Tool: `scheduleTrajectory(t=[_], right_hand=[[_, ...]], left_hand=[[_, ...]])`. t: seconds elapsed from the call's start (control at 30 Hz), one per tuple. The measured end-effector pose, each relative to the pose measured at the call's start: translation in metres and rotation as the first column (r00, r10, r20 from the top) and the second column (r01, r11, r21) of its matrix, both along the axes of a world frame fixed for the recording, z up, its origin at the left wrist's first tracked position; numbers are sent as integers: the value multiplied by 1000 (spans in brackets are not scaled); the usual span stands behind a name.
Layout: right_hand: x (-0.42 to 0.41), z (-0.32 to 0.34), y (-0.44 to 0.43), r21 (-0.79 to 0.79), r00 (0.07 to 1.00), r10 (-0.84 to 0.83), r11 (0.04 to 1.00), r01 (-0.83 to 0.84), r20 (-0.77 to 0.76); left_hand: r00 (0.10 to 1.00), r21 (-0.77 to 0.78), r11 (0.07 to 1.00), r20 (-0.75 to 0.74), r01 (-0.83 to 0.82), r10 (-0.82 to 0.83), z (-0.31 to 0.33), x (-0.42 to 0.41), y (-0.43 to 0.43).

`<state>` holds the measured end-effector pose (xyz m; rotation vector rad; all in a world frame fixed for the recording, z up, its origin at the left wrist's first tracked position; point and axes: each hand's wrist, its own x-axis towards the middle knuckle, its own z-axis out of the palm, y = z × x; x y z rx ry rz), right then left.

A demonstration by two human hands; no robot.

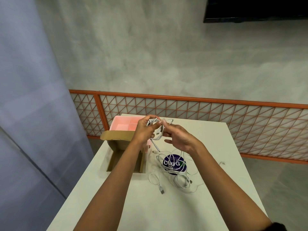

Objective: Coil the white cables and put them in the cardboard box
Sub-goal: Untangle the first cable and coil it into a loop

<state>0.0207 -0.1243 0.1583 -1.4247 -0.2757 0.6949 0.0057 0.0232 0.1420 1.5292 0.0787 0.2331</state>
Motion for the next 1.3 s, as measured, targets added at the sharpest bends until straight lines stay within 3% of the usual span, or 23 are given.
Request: scheduleTrajectory(t=[0.1,0.23,0.4,0.57,0.87,1.3], right_hand=[[-3,0,6,-32,993,-76,996,79,95],[-2,7,7,-30,989,-116,992,119,91],[-3,25,8,-329,922,-181,896,298,342],[-14,44,10,-500,827,-40,779,377,561],[-27,68,2,-446,789,-22,815,370,614],[-32,85,-24,-366,815,-23,886,285,579]], left_hand=[[1000,-26,1000,-6,8,-8,3,1,-3],[999,-45,999,15,-31,32,7,2,-2],[992,-27,992,38,-120,121,1,4,3],[981,14,982,55,-187,186,1,7,1],[971,20,972,55,-235,233,-5,8,17],[957,56,961,124,-272,264,-1,-2,17]])
